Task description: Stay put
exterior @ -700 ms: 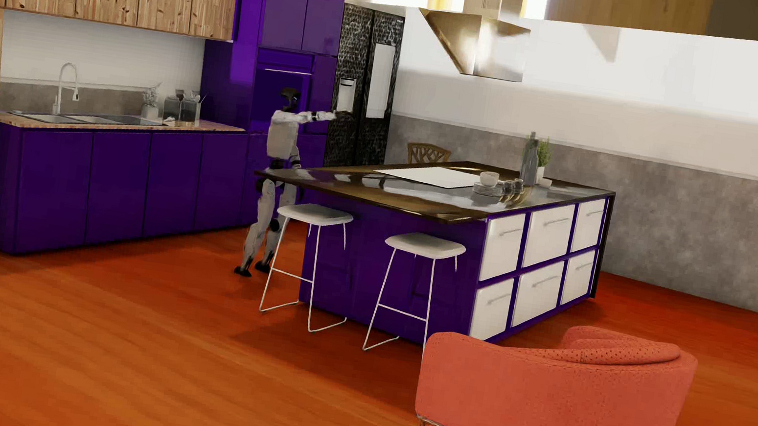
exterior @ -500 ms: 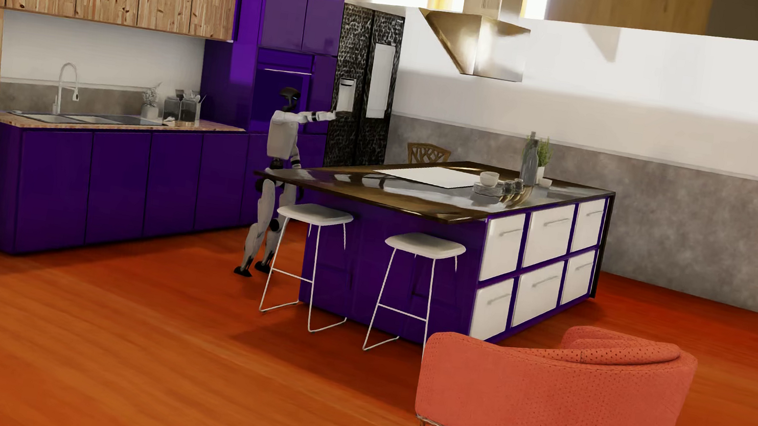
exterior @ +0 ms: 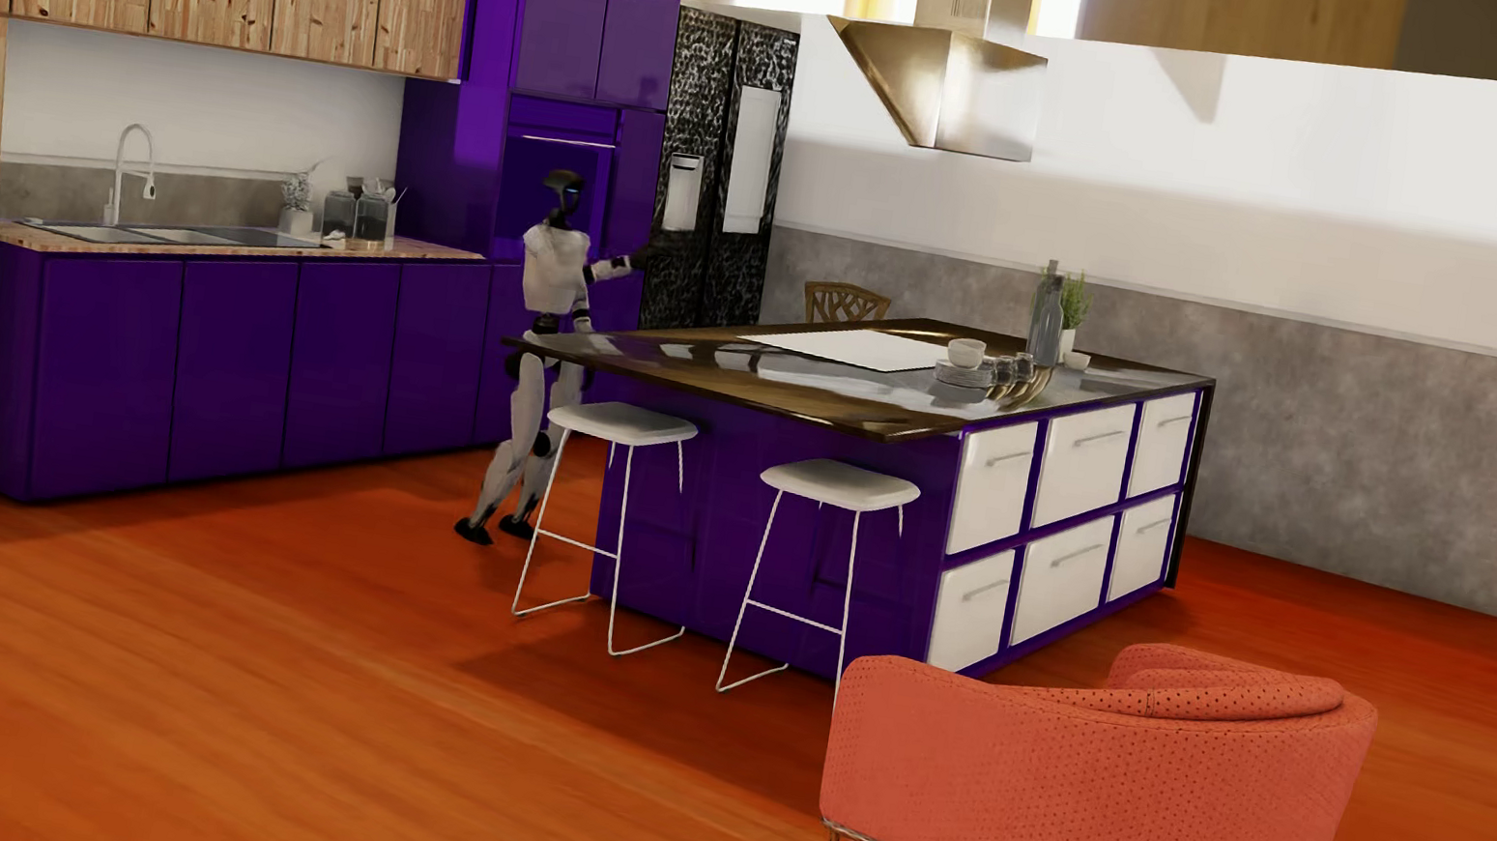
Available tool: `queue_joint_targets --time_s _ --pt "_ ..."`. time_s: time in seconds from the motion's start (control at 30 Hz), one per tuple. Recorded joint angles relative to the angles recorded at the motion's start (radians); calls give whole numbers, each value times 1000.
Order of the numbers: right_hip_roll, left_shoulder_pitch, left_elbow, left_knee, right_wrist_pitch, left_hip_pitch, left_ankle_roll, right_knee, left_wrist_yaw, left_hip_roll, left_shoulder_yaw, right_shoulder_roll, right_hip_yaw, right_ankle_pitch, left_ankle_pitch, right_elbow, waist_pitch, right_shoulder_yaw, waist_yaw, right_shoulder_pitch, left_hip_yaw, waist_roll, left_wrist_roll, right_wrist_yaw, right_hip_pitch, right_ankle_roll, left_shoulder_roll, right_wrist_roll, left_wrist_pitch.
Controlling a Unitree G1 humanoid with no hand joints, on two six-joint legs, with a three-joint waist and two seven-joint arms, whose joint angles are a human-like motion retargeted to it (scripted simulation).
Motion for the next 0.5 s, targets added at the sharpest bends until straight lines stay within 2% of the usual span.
queue_joint_targets --time_s 0.07,0.13,0.17,0.2,0.27,0.33,0.43,0.5 --pt "6 20 -9 7 0 -3 0 2 0 0 0 26 0 -10 -7 -61 -8 103 -30 271 0 28 0 0 -4 0 -21 0 0" --pt "-2 31 -11 7 0 -1 0 33 0 -3 6 10 0 -13 -2 7 -12 243 -44 472 0 39 0 0 1 0 -32 0 0" --pt "-6 28 -6 6 0 -2 0 -174 0 -3 7 -9 0 173 1 52 -13 313 -50 551 0 43 0 0 3 0 -35 0 0" --pt "-9 24 0 6 0 -3 0 -176 0 -5 3 -25 0 220 2 112 -14 378 -56 617 0 43 0 0 6 0 -35 0 0" --pt "-15 22 3 9 0 -7 0 -181 0 -9 9 -40 0 185 2 247 -21 469 -76 727 0 41 0 0 13 0 -34 0 0" --pt "-20 20 6 -1 0 -2 0 -182 0 -10 34 -32 0 151 17 408 -23 485 -78 819 0 41 0 0 19 0 -39 0 0" --pt "-21 33 -1 -4 0 -5 0 -181 0 -12 83 8 0 126 30 690 -36 408 -89 909 0 47 0 0 19 0 -53 0 0" --pt "-20 38 -9 0 0 -4 0 -179 0 -11 88 5 0 121 29 754 -37 380 -103 950 0 51 0 0 20 0 -57 0 0"
